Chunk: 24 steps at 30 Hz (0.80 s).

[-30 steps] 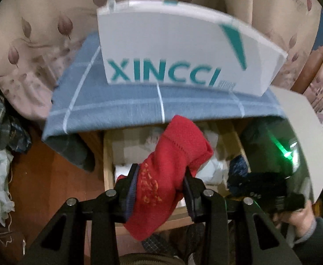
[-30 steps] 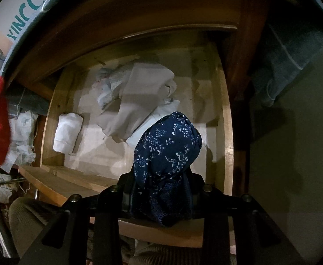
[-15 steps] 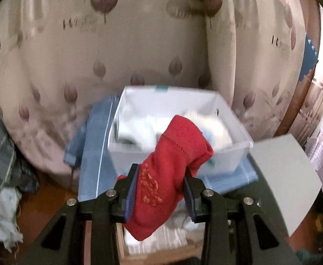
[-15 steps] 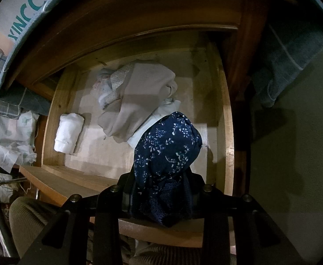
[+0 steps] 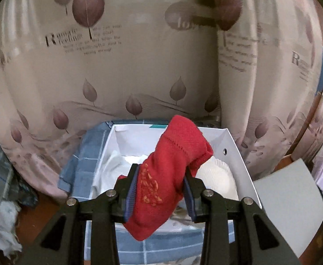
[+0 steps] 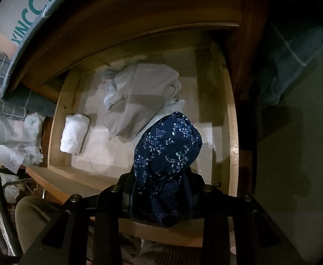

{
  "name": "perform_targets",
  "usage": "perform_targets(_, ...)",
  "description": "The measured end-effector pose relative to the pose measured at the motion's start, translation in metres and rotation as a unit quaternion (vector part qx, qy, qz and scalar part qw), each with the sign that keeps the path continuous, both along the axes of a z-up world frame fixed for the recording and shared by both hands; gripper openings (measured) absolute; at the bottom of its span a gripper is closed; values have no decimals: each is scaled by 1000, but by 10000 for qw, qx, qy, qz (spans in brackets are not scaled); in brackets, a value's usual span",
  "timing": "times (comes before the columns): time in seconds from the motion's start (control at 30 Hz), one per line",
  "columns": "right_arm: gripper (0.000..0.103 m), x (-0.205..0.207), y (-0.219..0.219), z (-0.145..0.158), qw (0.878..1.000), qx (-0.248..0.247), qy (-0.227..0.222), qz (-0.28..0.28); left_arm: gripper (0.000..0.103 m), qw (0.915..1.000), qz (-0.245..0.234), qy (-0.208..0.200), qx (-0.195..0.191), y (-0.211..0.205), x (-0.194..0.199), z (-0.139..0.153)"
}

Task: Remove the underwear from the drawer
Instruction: 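Lower the red cloth into the box and open the left gripper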

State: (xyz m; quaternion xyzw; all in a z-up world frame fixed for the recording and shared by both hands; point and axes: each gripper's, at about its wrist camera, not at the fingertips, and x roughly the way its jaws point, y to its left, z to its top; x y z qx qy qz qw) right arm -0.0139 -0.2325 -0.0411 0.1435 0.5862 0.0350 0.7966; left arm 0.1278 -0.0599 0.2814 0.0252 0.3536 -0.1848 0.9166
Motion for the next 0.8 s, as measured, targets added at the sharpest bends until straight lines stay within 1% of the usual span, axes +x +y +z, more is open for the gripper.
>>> perform_targets(0.07,31,1,1,-1,10000,24,17,31,37,10000,23,82,-31,-5,10,-7)
perform_targets(0.17,31,2,2,-3,9999,93,28,42,37,9998,19,151,109,-18,22,-20)
perform_targets(0.4,31,3,1,-6,9994,343,54,53,37,9979,-77,550,338,-43,45,-60)
perform_targets(0.5,31,3,1,-7,9991,406,64,69,38,9962,-60,778,392,-46,52,-77)
perform_targets(0.6,31,4,2,-8,9989,462,68,77,39,9954,36,878,393,-43,56,-91)
perform_targets(0.73,31,4,4,-8,9987,499,65,96,42,9950,118,954,267,-38,60,-97)
perform_targets(0.77,31,4,4,-8,9987,500,74,97,47,9949,130,966,255,-38,60,-97)
perform_targets(0.8,31,5,4,-8,9987,497,80,94,49,9949,141,965,250,-38,60,-97)
